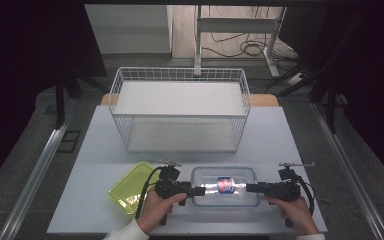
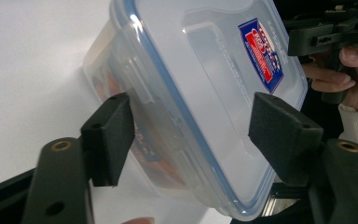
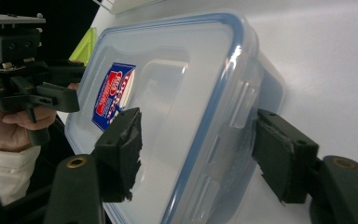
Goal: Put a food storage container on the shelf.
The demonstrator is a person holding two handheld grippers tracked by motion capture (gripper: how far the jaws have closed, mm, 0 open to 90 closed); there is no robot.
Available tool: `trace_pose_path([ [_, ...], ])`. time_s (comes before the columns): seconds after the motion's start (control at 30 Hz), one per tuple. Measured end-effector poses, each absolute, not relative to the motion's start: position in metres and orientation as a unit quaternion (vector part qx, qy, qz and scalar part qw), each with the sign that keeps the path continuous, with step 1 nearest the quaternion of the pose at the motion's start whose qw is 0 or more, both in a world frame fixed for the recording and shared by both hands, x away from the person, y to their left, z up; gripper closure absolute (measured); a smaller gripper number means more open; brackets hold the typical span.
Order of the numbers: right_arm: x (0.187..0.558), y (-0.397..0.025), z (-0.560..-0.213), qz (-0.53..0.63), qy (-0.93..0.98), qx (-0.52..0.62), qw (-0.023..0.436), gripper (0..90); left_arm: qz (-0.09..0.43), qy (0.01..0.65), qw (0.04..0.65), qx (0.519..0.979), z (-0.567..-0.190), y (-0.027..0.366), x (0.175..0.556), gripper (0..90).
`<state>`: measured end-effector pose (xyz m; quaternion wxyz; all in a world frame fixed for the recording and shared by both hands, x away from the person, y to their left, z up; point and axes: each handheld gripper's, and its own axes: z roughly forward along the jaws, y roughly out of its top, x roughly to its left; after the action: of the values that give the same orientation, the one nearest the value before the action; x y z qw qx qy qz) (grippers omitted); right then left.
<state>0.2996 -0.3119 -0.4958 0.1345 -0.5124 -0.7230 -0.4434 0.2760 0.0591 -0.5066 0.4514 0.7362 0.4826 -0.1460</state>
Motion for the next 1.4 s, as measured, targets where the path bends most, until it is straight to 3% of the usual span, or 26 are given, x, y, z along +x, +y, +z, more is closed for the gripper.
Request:
trace_pose_path([
  [0.63, 0.280, -0.326, -0.491, -0.482, -0.720, -0.482, 0.133, 48.6, -0.129, 0.458, 0.479, 0.738, -0.500, 0.068, 0.260, 48.0],
  [1.4, 0.271, -0.325, -0.487, -0.493, -0.717, -0.479, 0.117, 50.7, -0.107, 0.453, 0.491, 0.736, -0.497, 0.069, 0.253, 51.0],
])
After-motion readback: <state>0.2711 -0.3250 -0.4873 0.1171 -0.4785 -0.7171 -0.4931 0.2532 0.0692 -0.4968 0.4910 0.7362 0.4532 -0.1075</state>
